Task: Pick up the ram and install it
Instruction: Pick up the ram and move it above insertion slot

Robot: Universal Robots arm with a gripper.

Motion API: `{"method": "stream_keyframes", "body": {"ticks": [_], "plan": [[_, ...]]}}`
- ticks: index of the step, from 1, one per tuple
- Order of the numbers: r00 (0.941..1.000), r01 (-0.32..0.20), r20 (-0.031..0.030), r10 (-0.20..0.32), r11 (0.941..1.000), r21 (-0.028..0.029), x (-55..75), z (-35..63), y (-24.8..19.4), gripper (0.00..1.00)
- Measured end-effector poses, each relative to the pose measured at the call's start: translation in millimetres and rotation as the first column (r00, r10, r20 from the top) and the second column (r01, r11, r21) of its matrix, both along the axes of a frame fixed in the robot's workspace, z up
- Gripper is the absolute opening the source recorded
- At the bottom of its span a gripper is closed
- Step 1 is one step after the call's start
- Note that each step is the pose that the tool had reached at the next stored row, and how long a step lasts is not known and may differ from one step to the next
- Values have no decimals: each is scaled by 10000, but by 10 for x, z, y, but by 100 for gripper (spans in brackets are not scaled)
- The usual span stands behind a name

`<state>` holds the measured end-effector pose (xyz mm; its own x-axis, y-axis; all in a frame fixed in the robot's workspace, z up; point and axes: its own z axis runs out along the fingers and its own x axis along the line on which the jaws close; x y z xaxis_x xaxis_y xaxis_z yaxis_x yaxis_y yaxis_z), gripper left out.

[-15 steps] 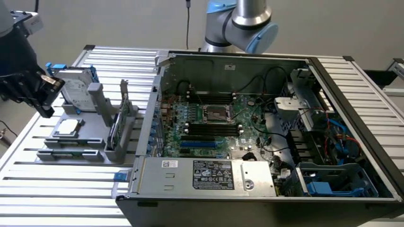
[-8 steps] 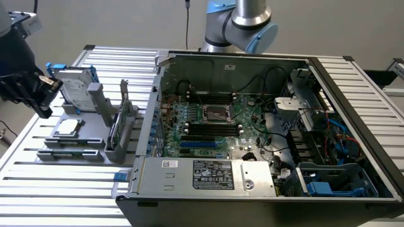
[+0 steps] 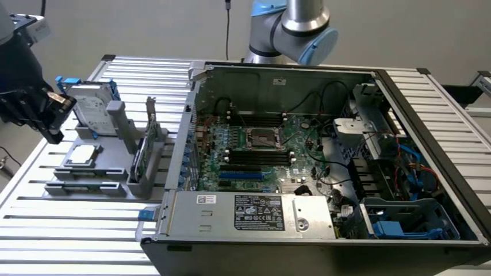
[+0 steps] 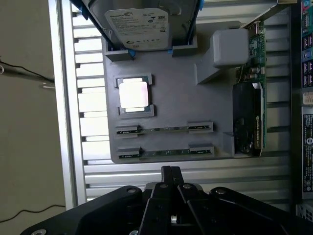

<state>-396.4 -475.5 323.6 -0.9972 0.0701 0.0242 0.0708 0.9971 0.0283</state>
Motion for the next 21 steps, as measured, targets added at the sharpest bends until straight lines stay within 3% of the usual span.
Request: {"method": "stream_keyframes", "body": {"ticks": [4,8,11,16,21], "plan": [[10000,-84,-2,84,10000,-1,0,-2,-1,11],[9968,-804,-1,804,9968,1,-1,-4,-1,11],[9909,-1347,-1,1347,9909,0,-1,-4,-1,11],[9748,-2231,-2,2231,9748,0,-1,-4,-1,11],[9502,-3117,-2,3117,9502,0,-1,-5,-1,11]]}}
